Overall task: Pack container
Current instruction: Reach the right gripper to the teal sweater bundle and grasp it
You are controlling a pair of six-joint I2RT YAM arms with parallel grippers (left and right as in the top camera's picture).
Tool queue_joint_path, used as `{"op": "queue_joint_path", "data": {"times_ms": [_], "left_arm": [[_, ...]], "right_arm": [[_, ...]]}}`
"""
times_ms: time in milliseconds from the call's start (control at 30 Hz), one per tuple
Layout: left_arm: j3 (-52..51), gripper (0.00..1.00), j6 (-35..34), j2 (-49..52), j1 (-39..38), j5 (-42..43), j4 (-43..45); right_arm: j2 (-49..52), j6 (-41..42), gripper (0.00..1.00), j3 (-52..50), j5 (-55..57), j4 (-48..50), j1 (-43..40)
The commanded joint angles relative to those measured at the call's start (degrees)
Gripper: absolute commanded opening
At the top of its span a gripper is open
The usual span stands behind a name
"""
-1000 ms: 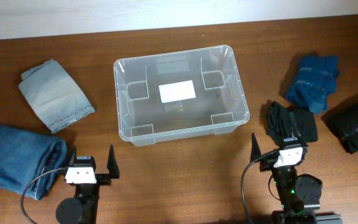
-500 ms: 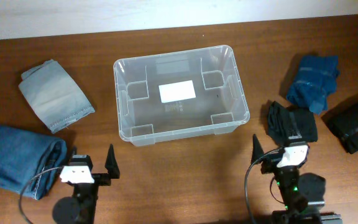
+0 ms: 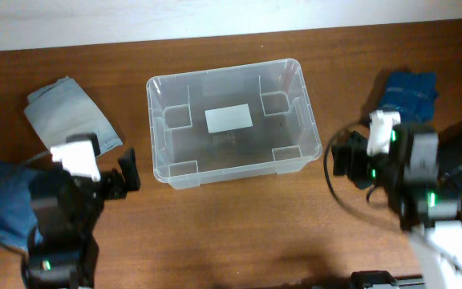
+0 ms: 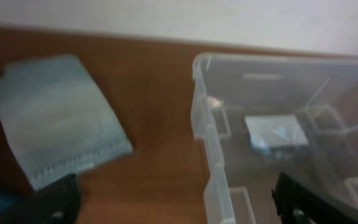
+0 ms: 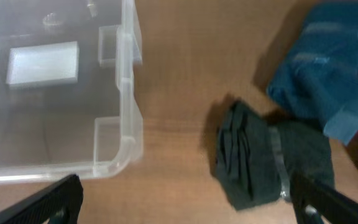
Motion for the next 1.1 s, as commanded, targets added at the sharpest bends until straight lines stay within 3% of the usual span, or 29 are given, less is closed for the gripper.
{"op": "queue_joint_path", "data": {"times_ms": [0,100,233,433,800,1067], "left_arm": [[6.97,0.99,-0.33,5.9,0.26,0.42,-3.41],[9.88,0.99,-0.31,8.31,0.26,0.37,-4.11],[10.47,0.99,-0.33,9.68,0.26,0.17,-4.24],[10.47,1.0,-0.31,10.4,0.26,0.17,-5.11],[10.47,1.0,-0.31,10.45,0.24,0.17,-5.75],[10.47,0.99,-0.33,10.45,0.24,0.2,-5.77]], "right_arm": [[11.26,-6.93,0.98,11.47,-1.11,-5.64,-3.1],[18.58,-8.2,0.99,19.76,-1.79,-9.51,-9.27],[27.8,-12.87,0.98,28.55,-12.63,-9.97,-21.11],[42.38,-13.64,0.98,34.53,-16.22,-9.07,-32.22],[63.06,-11.91,0.98,34.67,-25.05,7.65,-36.41],[69.81,-9.25,0.98,34.67,-26.14,16.46,-36.3]]}}
